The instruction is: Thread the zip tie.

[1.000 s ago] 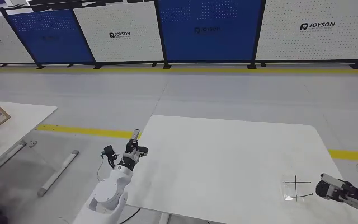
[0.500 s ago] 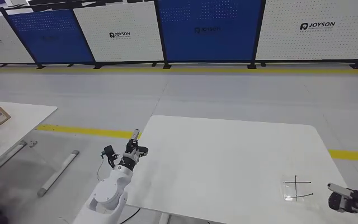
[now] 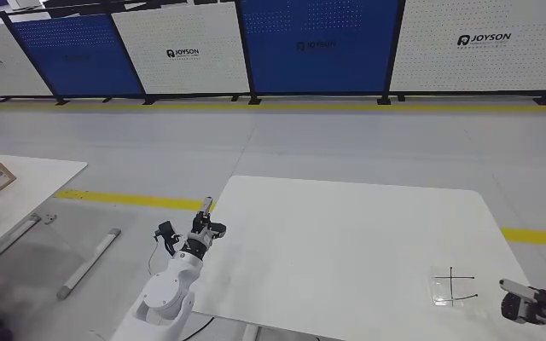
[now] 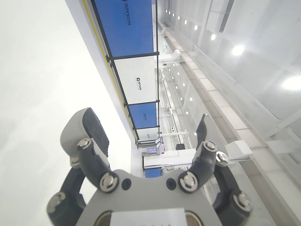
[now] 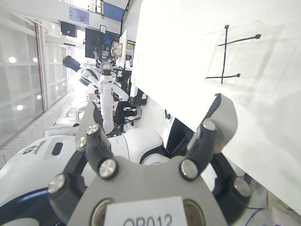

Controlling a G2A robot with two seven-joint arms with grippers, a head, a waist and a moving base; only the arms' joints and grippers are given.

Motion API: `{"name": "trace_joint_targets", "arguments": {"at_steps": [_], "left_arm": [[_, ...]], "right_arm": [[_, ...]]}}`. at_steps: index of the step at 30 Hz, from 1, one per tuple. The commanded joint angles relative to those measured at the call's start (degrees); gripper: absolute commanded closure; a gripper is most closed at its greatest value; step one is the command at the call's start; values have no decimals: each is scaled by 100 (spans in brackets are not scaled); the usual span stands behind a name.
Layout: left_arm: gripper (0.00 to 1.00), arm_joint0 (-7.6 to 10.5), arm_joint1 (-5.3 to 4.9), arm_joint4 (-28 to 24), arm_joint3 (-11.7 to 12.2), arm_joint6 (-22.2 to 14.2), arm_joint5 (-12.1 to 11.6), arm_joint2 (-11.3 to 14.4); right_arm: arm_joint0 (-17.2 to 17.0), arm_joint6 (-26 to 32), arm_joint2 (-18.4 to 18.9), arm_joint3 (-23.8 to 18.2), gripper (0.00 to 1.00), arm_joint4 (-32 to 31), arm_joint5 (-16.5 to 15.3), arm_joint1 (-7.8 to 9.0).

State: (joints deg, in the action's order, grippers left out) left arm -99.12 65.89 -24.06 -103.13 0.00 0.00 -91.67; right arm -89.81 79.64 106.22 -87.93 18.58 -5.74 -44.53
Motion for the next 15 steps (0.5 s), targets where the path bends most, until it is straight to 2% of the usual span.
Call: {"name": "trace_joint_targets", "arguments": {"at_steps": [1,3,6,8,11,14,15], "left_arm": [[0,0,0,0,0,0,0,0],[0,0,0,0,0,0,0,0],[0,0,0,0,0,0,0,0],[0,0,0,0,0,0,0,0],[0,0,0,0,0,0,0,0],[0,0,0,0,0,0,0,0],[0,0,0,0,0,0,0,0]], "right_arm": [[85,0,-203,-55,0,-174,7,47],[272,0,-550,-55,0,-279,101,119],[621,0,-972,174,0,-334,254,220],[776,0,-1127,290,0,-453,343,266],[1034,-224,-1304,387,0,-1078,795,299],[1223,-29,-1502,514,0,-1193,649,300],[1250,0,-1547,558,0,-1139,477,306]]}}
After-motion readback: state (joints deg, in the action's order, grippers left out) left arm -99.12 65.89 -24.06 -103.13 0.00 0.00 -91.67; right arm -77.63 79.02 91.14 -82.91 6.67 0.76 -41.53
